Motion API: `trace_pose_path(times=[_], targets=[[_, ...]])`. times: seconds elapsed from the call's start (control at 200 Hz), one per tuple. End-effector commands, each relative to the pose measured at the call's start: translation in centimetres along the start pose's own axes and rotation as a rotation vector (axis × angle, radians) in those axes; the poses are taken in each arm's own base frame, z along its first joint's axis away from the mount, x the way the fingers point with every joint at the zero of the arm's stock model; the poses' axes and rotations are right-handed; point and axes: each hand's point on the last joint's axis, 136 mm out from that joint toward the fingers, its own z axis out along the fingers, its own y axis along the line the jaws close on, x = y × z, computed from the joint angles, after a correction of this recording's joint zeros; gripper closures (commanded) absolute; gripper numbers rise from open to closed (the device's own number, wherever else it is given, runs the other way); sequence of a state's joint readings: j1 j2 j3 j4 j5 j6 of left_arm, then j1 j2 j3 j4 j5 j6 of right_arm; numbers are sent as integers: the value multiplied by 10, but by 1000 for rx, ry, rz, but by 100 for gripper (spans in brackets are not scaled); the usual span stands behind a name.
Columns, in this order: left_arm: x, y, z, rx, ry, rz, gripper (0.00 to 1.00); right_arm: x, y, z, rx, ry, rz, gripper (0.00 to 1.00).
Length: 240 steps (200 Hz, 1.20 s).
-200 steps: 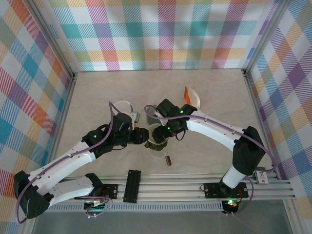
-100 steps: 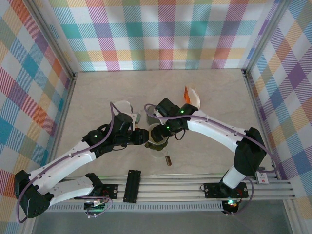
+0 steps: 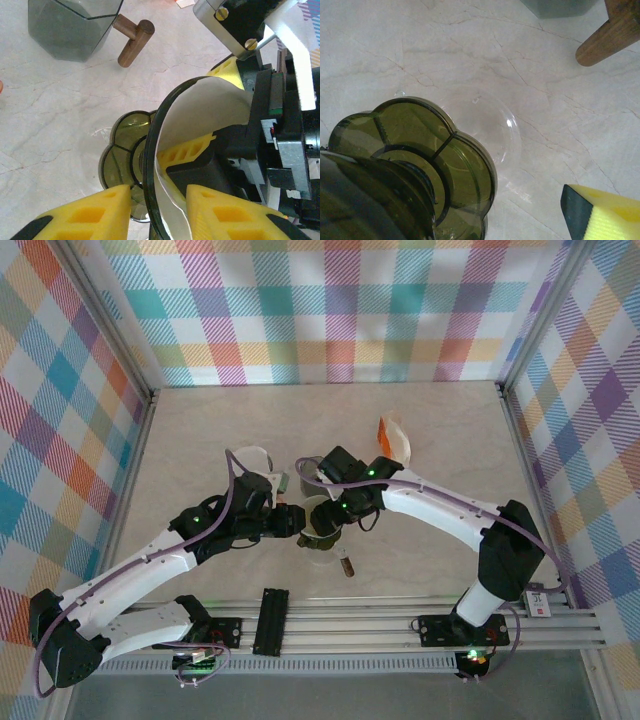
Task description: Place the coffee filter in the dripper
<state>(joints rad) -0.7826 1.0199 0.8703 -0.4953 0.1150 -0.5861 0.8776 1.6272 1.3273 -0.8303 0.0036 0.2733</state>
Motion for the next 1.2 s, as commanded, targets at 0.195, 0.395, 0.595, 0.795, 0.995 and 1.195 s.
trace_pose_path(times=[0.195, 0.395, 0.595, 0.795, 0.995, 1.195], targets=[[3, 4, -1, -2, 3, 3, 64, -23, 2, -61, 13, -189, -11, 14], [0, 5, -2, -9, -11, 8, 64, -35, -2, -99, 38, -332, -15, 13], [-18, -6, -19, 27, -100, -3, 46, -45, -21, -117, 79, -418, 31, 13], [-33, -6, -42, 29, -213, -2, 21, -57, -55, -121, 83, -507, 131, 12], [-36, 20, -59, -13, -371, -17, 4, -74, -92, -91, 13, -495, 258, 12], [-30, 38, -54, -48, -417, -19, 0, -94, -102, -47, -55, -447, 268, 12]])
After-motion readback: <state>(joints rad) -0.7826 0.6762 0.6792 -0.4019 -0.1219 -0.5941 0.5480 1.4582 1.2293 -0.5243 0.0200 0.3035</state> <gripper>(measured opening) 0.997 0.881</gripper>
